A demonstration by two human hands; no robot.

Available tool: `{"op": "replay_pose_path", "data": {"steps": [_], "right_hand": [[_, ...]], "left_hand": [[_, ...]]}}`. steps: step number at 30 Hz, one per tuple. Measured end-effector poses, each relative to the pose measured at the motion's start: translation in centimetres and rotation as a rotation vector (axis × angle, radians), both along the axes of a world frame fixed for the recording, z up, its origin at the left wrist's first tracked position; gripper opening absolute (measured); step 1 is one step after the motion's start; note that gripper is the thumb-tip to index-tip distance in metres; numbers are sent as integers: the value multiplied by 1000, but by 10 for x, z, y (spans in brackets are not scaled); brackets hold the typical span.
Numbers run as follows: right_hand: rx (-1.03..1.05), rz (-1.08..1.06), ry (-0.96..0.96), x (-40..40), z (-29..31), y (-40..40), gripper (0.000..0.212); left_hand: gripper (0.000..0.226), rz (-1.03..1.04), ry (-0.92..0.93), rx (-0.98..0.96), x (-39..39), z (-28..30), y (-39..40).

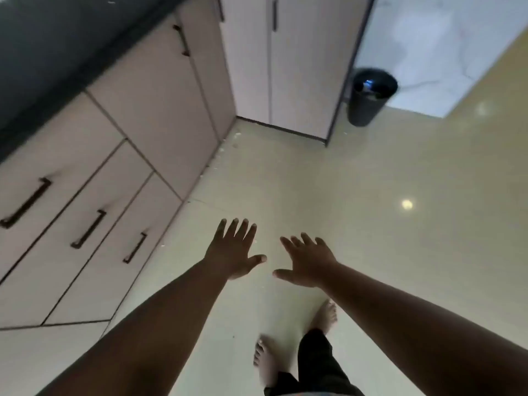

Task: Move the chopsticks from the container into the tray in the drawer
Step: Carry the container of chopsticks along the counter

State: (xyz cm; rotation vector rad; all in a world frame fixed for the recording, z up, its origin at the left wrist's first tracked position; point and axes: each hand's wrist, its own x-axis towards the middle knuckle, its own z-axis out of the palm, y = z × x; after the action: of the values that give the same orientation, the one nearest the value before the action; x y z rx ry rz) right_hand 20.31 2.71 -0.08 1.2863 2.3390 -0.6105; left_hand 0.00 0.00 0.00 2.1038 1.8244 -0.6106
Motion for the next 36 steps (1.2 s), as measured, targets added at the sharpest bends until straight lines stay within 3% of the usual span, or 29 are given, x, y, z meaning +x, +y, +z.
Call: {"op": "replay_pose_path", "data": {"steps": [11,27,36], "right_hand": [[7,-708,-94,252,-1,-119,93],[97,-1395,-234,611,55,-380,94],[222,-1638,-231,702,102,-423,95]], "left_hand": [[87,-673,-85,-54,266,8,0],[85,-1246,-221,0,723,55,-180],[86,-1413,-292,35,843,100,-212]]}}
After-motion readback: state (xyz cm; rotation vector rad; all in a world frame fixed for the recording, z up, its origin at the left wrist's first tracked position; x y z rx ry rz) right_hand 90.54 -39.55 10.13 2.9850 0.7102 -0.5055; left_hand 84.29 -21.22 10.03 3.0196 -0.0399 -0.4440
